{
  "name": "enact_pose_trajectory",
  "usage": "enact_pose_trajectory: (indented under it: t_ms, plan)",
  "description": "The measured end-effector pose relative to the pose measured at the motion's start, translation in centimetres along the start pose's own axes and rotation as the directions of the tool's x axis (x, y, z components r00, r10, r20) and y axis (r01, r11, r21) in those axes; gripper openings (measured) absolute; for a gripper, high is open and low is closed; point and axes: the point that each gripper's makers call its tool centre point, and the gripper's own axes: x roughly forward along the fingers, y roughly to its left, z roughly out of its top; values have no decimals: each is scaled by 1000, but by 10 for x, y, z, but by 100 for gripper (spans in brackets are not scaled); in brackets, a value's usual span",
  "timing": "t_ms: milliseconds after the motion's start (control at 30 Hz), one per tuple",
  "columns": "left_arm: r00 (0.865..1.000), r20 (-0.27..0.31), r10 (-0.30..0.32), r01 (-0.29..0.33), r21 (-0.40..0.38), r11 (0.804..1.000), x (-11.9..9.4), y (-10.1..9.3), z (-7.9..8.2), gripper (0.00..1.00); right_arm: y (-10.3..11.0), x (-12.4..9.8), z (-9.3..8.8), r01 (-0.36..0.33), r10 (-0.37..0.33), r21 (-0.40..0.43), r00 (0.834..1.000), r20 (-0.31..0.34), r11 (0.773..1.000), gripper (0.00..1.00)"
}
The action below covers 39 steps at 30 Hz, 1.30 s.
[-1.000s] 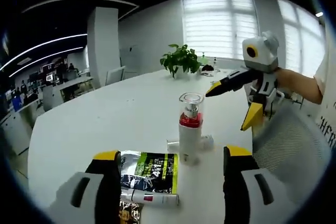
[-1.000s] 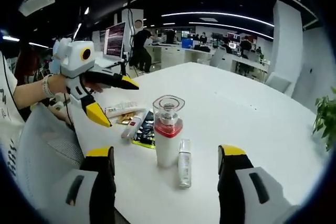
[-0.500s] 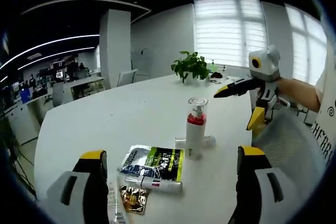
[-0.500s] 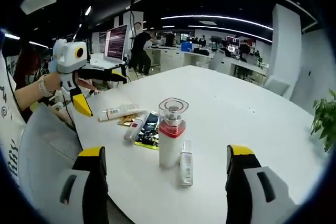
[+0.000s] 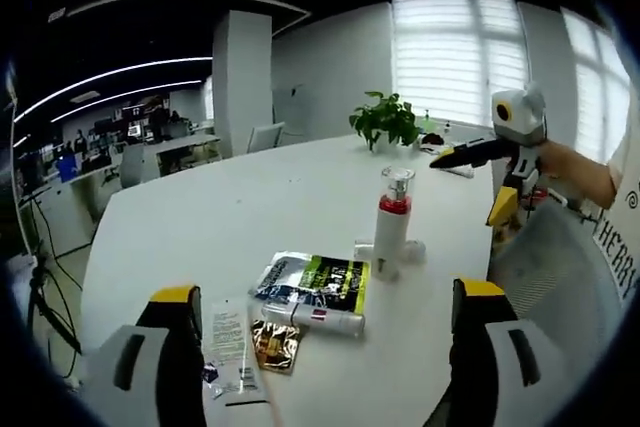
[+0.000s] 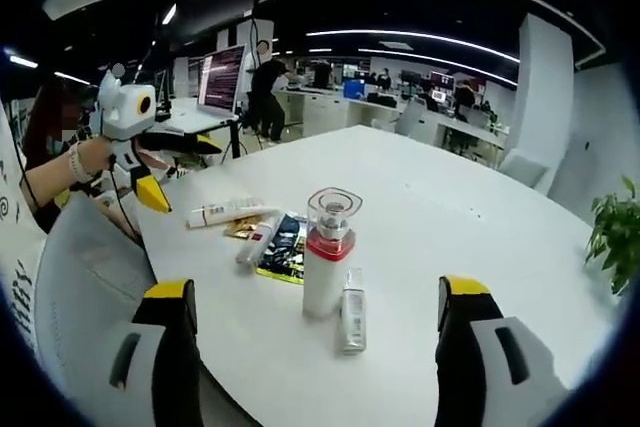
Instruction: Arrange the skincare products in the storage area until every visible bottle or jar stands upright without overlapping.
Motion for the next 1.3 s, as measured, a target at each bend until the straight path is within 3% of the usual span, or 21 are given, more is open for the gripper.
enact_pose_trajectory:
  t_ms: [133, 200, 267, 400, 567, 667, 800, 967, 1300]
  plan:
    - [998, -24, 59, -57, 60, 997, -3, 3, -4, 99, 0, -1, -2, 2, -2, -3, 1000, -6, 1000, 100]
    - [998, -33, 56, -55, 54, 997, -4, 1, -6, 99, 1, -2, -2, 2, -2, 0, 1000, -4, 1000, 100]
    - [996, -61, 60, -59, 26, 998, -4, 8, -13, 99, 2, -1, -3, 0, 0, 6, 1000, -6, 1000, 100]
    - [991, -97, 90, -86, 42, 995, -2, 24, -24, 99, 0, 1, -6, 0, 0, 13, 1000, -11, 1000, 100]
    - [987, -111, 115, -113, 26, 993, 3, 42, -32, 99, -2, 3, -7, -3, 2, -8, 1000, -28, 1000, 100]
    - [973, -180, 146, -133, 85, 988, 8, 50, -47, 99, -3, 5, -7, 0, -1, -14, 999, -33, 1000, 100]
    - [967, -201, 154, -140, 83, 987, 21, 64, -59, 98, -5, 4, -6, 5, -5, -12, 999, -34, 1000, 100]
    - [945, -285, 161, -150, 61, 987, 22, 79, -79, 90, -3, 4, -5, 6, -7, -14, 999, -39, 1000, 100]
    - [910, -385, 157, -165, 13, 986, 29, 91, -97, 74, 2, 5, -10, 2, -1, 7, 998, -63, 1000, 100]
